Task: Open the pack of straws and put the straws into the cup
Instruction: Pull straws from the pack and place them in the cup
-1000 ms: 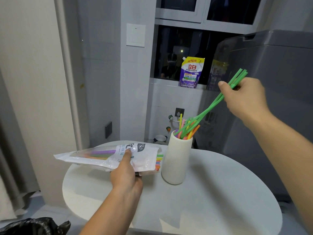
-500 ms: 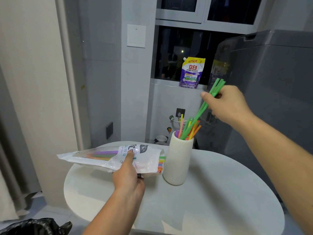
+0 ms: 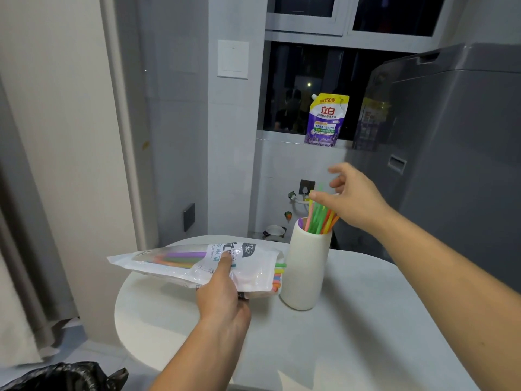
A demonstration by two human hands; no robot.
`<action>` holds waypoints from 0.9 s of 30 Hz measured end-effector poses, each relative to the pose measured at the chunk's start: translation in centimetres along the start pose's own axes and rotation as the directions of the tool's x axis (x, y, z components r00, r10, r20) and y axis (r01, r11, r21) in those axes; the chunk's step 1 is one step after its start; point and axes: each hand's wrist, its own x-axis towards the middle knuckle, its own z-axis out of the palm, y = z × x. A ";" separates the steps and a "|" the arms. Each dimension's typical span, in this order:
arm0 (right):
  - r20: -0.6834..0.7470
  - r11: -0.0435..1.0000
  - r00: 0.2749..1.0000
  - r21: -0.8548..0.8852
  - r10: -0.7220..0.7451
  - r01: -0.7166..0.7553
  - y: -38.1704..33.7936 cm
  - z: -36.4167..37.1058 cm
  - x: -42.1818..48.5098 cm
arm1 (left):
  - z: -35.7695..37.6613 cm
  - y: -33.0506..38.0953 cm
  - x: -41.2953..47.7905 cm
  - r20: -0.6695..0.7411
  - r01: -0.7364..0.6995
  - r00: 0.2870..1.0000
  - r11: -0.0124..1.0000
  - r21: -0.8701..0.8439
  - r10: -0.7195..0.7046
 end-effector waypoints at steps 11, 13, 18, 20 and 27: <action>-0.283 0.976 0.936 -0.110 -0.210 0.185 -1.9 0.0 -4.8 | 0.4 0.6 -0.5 0.078 0.004 0.997 1.000 -0.026 -0.002; -0.436 0.963 0.875 0.064 -0.209 0.262 -2.9 0.9 -7.8 | 0.6 1.0 -0.8 0.109 0.003 0.994 1.000 -0.030 0.001; 0.004 0.548 0.918 0.802 0.396 -0.240 -4.2 5.2 -13.8 | 1.2 1.6 -1.8 0.172 -0.090 0.981 0.996 0.011 0.086; 0.342 0.148 0.785 0.867 0.517 -0.475 -4.1 6.2 -14.4 | 1.5 1.5 -2.2 0.211 -0.165 0.965 0.985 0.040 0.153; 0.595 -0.318 0.649 0.803 0.475 -0.504 -4.0 7.2 -15.1 | 1.8 0.7 -3.7 0.363 -0.448 0.856 0.879 0.161 0.369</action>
